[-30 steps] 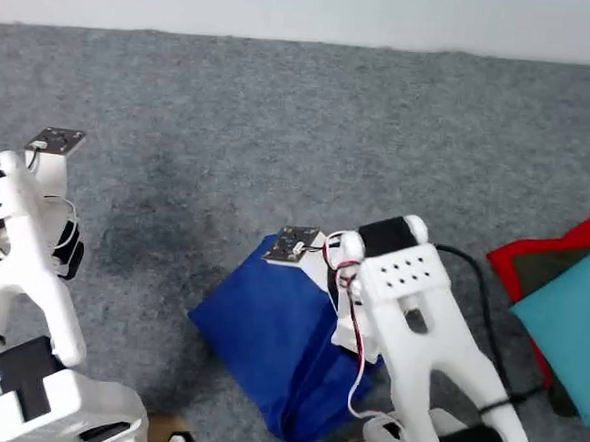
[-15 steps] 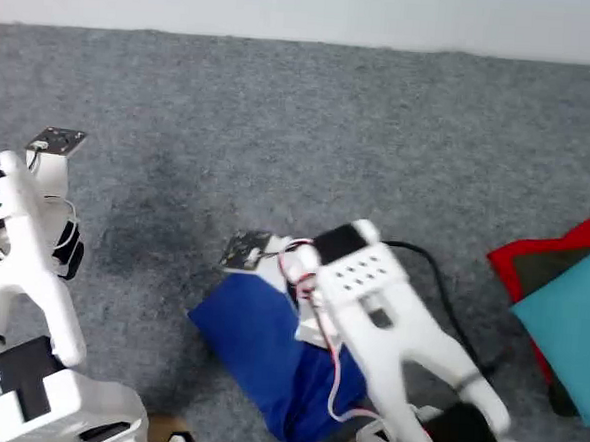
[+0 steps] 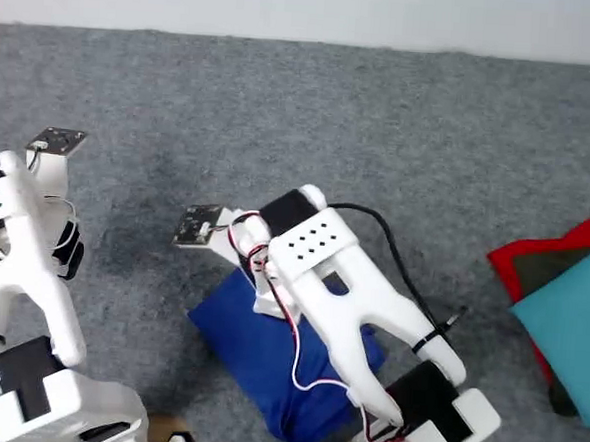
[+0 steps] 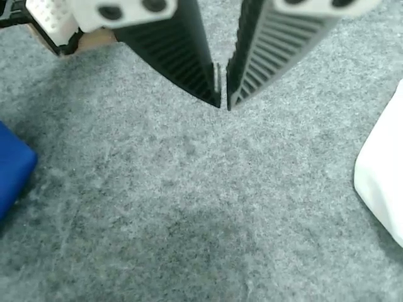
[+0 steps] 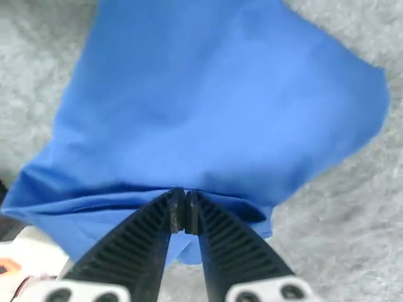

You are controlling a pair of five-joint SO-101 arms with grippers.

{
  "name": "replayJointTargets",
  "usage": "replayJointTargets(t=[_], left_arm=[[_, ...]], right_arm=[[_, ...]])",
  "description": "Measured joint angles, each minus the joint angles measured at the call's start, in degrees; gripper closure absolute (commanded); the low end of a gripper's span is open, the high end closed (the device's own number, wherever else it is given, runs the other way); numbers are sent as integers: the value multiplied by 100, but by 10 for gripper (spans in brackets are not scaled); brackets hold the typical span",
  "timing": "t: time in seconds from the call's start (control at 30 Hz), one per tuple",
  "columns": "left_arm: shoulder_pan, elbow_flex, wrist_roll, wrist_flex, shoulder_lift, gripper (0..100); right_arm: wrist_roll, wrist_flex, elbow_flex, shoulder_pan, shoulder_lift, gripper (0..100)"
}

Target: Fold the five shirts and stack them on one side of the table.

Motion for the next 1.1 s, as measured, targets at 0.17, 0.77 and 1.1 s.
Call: replayJointTargets(t=[0.17,0.77,1.1], left_arm=[[0,0,0,0,0,985],[0,0,0,0,18,985],[0,0,0,0,18,985]], right_arm=[[-9,-105,-18,-246,273,989],[-26,659,176,229,791,989],[378,607,1029,1090,484,989]])
